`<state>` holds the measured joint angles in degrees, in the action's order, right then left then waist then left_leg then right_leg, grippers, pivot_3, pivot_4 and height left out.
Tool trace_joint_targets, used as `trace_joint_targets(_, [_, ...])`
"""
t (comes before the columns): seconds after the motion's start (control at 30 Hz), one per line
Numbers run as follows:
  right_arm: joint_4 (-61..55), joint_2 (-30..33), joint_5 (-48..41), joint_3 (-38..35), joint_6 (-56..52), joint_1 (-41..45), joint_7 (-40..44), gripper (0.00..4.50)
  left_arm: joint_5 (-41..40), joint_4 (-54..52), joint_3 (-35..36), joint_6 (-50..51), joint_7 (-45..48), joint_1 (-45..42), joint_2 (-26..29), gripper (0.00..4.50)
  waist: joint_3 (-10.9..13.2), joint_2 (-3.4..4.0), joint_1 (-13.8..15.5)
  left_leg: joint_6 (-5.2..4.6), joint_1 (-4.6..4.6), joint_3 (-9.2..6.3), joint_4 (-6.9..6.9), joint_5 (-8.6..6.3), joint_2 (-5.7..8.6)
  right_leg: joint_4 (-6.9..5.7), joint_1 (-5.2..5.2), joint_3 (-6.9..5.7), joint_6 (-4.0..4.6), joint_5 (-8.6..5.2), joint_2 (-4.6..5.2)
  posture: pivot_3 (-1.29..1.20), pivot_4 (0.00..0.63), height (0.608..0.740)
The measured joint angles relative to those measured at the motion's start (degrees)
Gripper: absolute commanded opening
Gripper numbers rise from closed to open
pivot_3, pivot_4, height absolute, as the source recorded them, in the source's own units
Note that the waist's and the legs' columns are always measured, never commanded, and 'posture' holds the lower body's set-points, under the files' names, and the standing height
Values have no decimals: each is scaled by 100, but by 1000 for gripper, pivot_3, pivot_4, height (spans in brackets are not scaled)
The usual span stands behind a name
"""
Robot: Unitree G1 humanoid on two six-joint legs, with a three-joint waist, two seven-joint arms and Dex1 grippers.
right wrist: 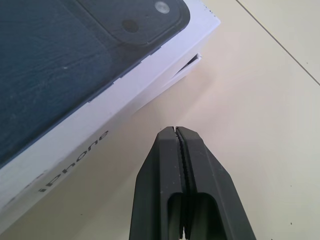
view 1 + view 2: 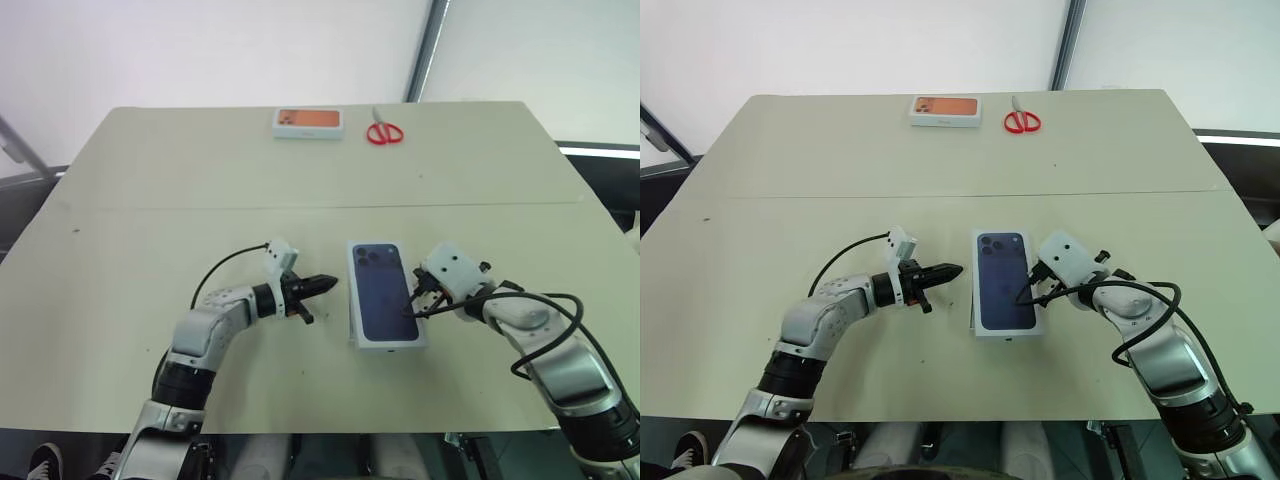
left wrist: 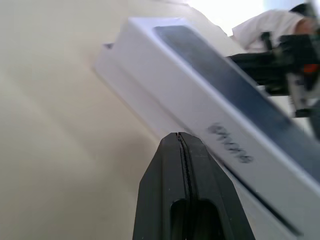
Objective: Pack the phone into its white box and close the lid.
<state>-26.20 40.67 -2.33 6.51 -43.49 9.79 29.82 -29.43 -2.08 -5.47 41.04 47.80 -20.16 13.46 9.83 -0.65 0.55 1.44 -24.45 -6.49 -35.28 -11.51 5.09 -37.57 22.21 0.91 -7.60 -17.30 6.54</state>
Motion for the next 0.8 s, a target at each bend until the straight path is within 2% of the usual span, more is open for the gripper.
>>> trace_joint_targets(0.17, [-5,132,-51,-59,-18,-119,225,37,-277,-326,-163,142,192,105,-26,0,0,0,11,0,0,0,-2,0,0,0,-1,0,0,0,0,0,150,740])
trace_joint_targets(0.4, [-110,508,-165,-280,-63,-347,618,37,-148,-298,-318,-92,189,118,12,0,-1,1,10,0,1,2,-2,0,0,0,-3,0,1,0,1,0,150,740])
trace_joint_targets(0.8, [-681,674,-751,-666,-260,-647,1116,37,-103,-254,-360,-98,172,220,222,0,-1,0,12,-1,1,2,-2,0,0,0,-3,0,1,0,3,0,150,740])
